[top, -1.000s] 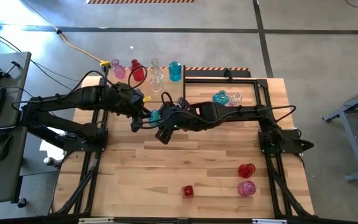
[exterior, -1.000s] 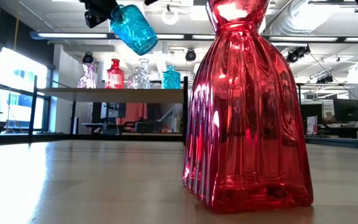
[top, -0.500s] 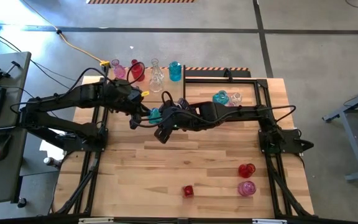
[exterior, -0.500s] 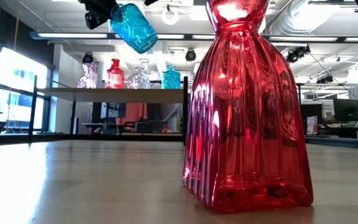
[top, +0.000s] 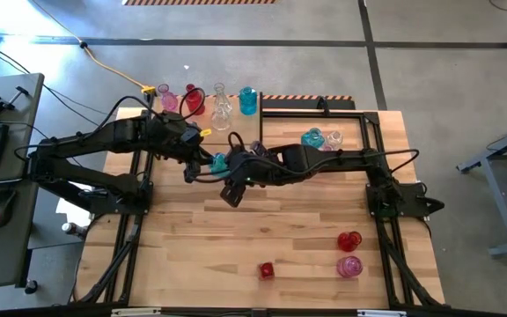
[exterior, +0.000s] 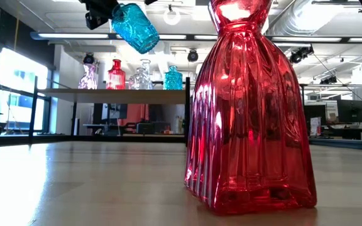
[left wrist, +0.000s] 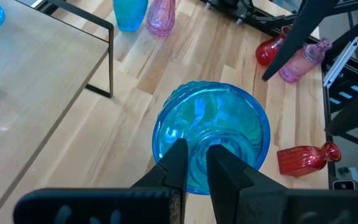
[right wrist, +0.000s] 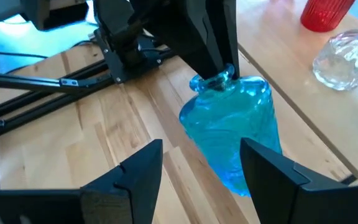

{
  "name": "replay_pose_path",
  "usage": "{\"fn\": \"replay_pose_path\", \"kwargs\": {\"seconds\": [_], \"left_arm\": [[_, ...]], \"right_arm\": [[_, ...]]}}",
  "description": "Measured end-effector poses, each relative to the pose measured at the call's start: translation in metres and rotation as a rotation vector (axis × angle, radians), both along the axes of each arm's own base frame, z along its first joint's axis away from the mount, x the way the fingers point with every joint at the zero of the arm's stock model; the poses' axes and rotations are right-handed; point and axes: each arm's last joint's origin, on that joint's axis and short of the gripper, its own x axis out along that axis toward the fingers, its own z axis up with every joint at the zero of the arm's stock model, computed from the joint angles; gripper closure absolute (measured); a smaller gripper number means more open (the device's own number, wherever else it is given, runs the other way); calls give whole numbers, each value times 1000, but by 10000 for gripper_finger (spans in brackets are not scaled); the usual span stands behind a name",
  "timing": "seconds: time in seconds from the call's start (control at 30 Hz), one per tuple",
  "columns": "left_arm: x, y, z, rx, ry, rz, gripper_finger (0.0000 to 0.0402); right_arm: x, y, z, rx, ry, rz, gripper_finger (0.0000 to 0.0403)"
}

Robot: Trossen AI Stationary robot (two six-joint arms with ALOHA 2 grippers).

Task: Sort vases onto shelf
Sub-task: Put the bottom blue vase on the shelf aligned with the other blue vase

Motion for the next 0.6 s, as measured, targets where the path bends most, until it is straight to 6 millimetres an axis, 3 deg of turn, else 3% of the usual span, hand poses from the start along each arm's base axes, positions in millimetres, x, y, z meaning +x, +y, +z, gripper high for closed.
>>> {"fn": "replay_pose_path", "kwargs": {"seconds": [0.23,0.6], "left_arm": [[0,0,0,-3,0,7,371],[0,0,0,2,0,4,372]], "right_arm": [[-4,0,-5,52,57,-9,166],[-9,0,-9,109,101,-63,20]]}}
